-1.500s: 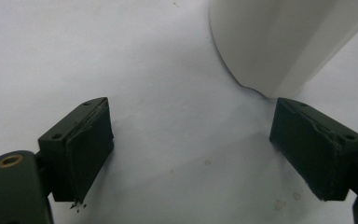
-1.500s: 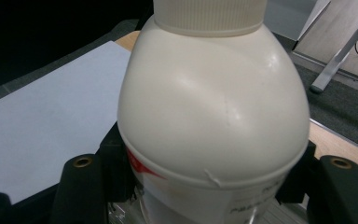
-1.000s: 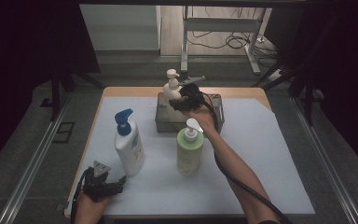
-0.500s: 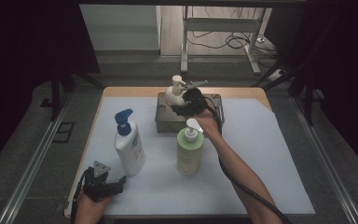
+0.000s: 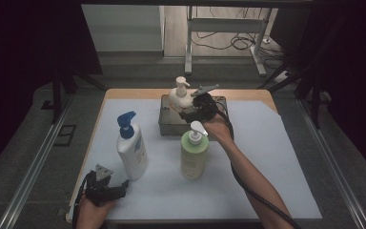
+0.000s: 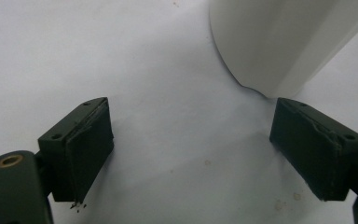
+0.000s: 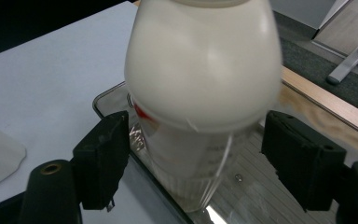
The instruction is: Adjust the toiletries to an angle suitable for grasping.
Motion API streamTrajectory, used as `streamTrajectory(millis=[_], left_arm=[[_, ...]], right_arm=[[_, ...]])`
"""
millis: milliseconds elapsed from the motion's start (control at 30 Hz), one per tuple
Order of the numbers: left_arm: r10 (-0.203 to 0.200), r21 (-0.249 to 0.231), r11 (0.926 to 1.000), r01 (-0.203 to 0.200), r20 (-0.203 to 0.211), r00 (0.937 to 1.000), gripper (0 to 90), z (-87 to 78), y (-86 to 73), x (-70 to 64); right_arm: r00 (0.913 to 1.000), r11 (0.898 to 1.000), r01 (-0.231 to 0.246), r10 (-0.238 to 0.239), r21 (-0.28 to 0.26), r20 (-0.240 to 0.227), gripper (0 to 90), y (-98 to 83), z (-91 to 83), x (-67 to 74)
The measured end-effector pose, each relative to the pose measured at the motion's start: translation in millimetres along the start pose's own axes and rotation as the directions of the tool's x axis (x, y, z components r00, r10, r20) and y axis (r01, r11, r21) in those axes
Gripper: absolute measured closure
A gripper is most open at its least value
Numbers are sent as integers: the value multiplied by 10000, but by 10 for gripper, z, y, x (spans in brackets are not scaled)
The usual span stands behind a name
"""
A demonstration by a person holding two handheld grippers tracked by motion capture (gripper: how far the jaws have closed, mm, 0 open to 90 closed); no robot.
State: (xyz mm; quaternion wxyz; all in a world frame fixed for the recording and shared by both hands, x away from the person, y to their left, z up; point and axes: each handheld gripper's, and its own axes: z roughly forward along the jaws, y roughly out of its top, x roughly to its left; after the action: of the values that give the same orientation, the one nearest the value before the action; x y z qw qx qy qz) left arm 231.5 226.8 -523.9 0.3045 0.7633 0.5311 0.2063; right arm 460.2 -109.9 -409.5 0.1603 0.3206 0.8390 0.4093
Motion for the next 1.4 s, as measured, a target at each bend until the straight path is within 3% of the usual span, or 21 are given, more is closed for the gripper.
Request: streamTrajectory(millis=[167,367,400,500,567,767,1000,1400], left_arm=[[3,1,10000,-3,-7,10000,131,0,0,-1],[5,2,10000,-5,-8,10000,130,0,0,-1],[4,7,10000,-4,-11,10000,131,-1,0,-2],[9,15,10000,-9,0,10000,130,-1,1,0],[4,9,10000,-4,-10,10000,130,-1,0,-1],[6,9,10000,-6,-11,10000,131,-1,0,-1],[8,11,10000,-8,-10,10000,131,-2,0,-1],[6,19,10000,-6,3,10000,130,-2,0,0]], right_arm=[[9994,9999,-123,123,-8,-323,315,-78,-124,-43],[9989,9994,-271,278,194,-382,415,-180,-220,-93],[9991,9990,-371,376,249,-216,487,-225,-252,-129],[9989,9985,-459,461,309,-47,534,-253,-264,-158],[9977,9973,-670,668,286,92,622,-280,-265,-191],[9961,9954,-810,790,512,386,800,-321,-137,-212],[9939,9919,-973,926,818,595,888,-322,41,-243],[9916,9824,-1249,1189,1388,514,894,-323,281,-255]])
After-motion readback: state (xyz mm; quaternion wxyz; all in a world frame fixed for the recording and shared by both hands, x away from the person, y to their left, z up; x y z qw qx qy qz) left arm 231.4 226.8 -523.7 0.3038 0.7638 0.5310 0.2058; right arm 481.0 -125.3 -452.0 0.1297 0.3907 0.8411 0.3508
